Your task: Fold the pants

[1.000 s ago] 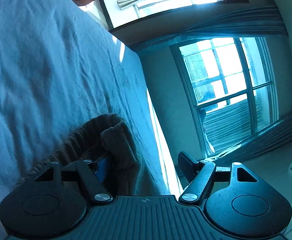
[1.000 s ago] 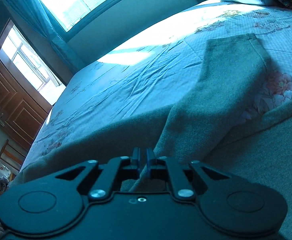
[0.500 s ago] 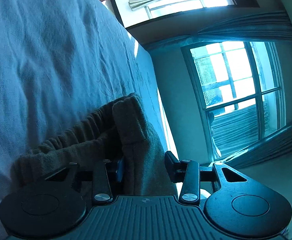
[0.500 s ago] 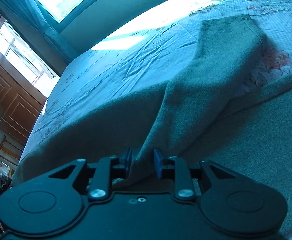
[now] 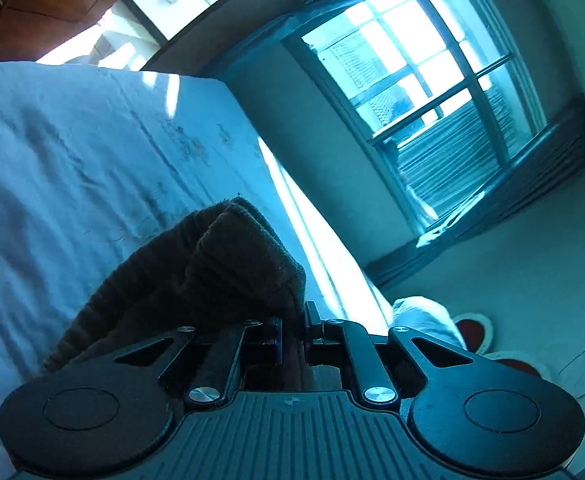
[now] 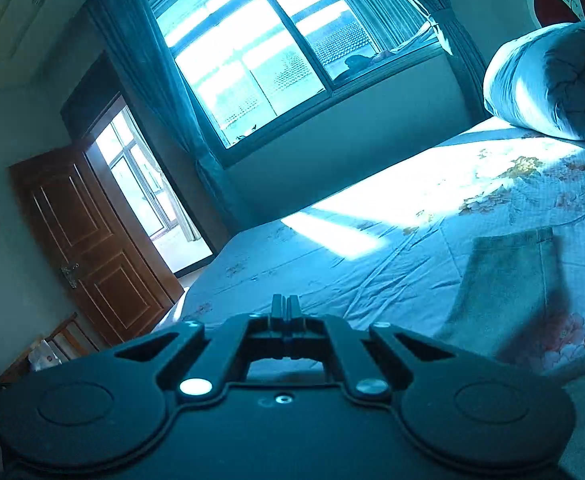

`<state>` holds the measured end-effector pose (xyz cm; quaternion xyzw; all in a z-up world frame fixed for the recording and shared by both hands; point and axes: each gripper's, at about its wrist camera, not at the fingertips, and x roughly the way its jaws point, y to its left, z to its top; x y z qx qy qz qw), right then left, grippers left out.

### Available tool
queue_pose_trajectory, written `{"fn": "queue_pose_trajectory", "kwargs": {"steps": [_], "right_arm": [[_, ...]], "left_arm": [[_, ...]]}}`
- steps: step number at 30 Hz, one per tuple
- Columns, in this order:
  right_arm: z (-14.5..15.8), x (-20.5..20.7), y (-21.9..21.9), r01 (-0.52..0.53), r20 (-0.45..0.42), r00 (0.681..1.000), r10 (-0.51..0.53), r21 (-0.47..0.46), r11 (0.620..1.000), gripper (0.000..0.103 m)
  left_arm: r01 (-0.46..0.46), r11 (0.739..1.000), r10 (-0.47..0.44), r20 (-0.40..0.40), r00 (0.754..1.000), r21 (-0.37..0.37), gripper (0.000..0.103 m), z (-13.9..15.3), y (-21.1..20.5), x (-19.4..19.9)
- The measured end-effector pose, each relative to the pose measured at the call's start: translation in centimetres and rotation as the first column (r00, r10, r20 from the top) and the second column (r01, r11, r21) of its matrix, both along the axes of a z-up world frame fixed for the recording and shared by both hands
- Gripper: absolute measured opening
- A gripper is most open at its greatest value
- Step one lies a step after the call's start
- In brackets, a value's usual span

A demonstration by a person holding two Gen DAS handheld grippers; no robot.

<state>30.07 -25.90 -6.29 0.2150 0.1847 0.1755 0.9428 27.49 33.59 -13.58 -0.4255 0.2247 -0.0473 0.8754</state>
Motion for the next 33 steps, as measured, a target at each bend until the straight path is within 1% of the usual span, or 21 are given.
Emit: {"fn": "queue_pose_trajectory", "kwargs": {"steps": [1,2,3,5,6,8,9,10,13,16,18,19,20,22,24,26,27,29,31,32,33], "right_arm": [[-2.3,-0.9,-0.1,-0.007,-0.064,0.998,0.005,-0.036,0.999,0.0],[-4.9,-1.1,0.1,-0.01,-0.143,0.99,-0.003,-0.094,0.996,0.0],[-7.1,-0.9,0.3,-0.014,-0.219,0.976,-0.013,-0.119,0.993,0.0],[-10.3,-0.1,0.2,-0.004,-0.337,0.942,-0.008,-0.037,0.999,0.0],[-10.8,-0.1,0.4,0.021,-0.338,0.941,-0.022,-0.006,1.0,0.004],[-10.4,0.3,1.2,0.069,-0.329,0.943,-0.051,0.045,0.997,0.03],[-10.0,0.6,1.5,0.079,-0.326,0.944,-0.058,0.051,0.996,0.036],[-9.6,1.0,1.9,0.091,-0.323,0.944,-0.075,0.036,0.995,0.046],[-9.2,3.0,3.2,0.11,-0.352,0.931,-0.101,0.006,0.994,0.048],[-9.7,5.9,4.9,0.135,-0.431,0.888,-0.161,-0.089,0.987,0.048],[-10.4,7.5,5.7,0.119,-0.477,0.861,-0.175,-0.146,0.982,0.041],[-10.6,8.0,5.8,0.121,-0.49,0.85,-0.195,-0.179,0.976,0.014],[-11.1,8.2,5.7,0.105,-0.501,0.845,-0.188,-0.189,0.976,0.0],[-10.9,8.1,5.5,0.078,-0.471,0.867,-0.162,-0.193,0.978,0.0],[-8.6,7.4,5.2,0.064,-0.357,0.926,-0.122,-0.169,0.983,0.0],[-4.6,6.5,4.3,0.076,-0.218,0.971,-0.099,-0.112,0.991,0.0],[-2.8,6.0,3.9,0.081,-0.162,0.982,-0.096,-0.098,0.992,0.0],[0.3,4.5,2.8,0.074,-0.069,0.994,-0.08,-0.085,0.994,0.0],[0.5,2.1,2.4,0.043,-0.032,0.998,-0.048,-0.129,0.991,0.0],[-0.4,1.3,2.6,0.03,-0.042,0.998,-0.038,-0.163,0.986,0.0],[-2.7,0.3,3.1,0.01,-0.081,0.996,-0.028,-0.216,0.976,0.0]], "left_arm": [[-0.01,0.998,0.016,-0.107,0.994,0.057,0.01,-2.0,0.4,-1.1],[-0.028,0.998,0.039,-0.194,0.98,0.058,0.01,-4.2,0.9,-1.8],[-0.046,0.998,0.053,-0.245,0.968,0.032,0.01,-6.2,1.4,-2.5],[-0.088,0.995,0.073,-0.22,0.973,-0.056,0.01,-9.6,1.8,-4.3],[-0.112,0.989,0.091,-0.2,0.976,-0.096,0.01,-10.1,1.9,-4.8],[-0.123,0.99,0.109,-0.182,0.977,-0.07,0.01,-9.7,1.4,-4.9],[-0.125,0.991,0.114,-0.186,0.976,-0.05,0.01,-9.5,1.2,-4.8],[-0.131,0.99,0.121,-0.188,0.975,-0.043,0.01,-9.3,1.1,-4.6],[-0.146,0.988,0.134,-0.187,0.973,-0.052,0.01,-9.3,1.1,-4.0],[-0.148,0.988,0.135,-0.194,0.972,-0.052,0.01,-9.8,0.8,-3.4],[-0.154,0.986,0.139,-0.189,0.972,-0.067,0.01,-10.2,1.0,-3.5],[-0.155,0.986,0.14,-0.188,0.972,-0.066,0.01,-10.3,0.9,-3.2],[-0.152,0.986,0.137,-0.19,0.972,-0.066,0.01,-10.2,0.9,-3.0],[-0.141,0.988,0.127,-0.206,0.97,-0.057,0.01,-10.1,0.9,-2.2],[-0.109,0.991,0.088,-0.247,0.965,-0.074,0.01,-9.2,1.4,-0.2],[-0.049,0.993,0.033,-0.145,0.989,-0.106,0.008,-6.2,1.9,1.8],[-0.025,0.994,0.017,-0.075,0.997,-0.104,0.008,-3.7,2.0,2.4],[0.006,0.999,-0.006,0.001,1.0,-0.04,0.008,0.4,1.6,2.5],[0.012,1.0,-0.012,-0.006,1.0,0.002,0.008,1.9,1.4,1.3],[0.014,1.0,-0.014,-0.035,0.999,0.018,0.008,1.3,1.2,0.5],[0.019,0.998,-0.014,-0.095,0.995,0.053,0.008,-0.3,0.9,-0.4]]}}
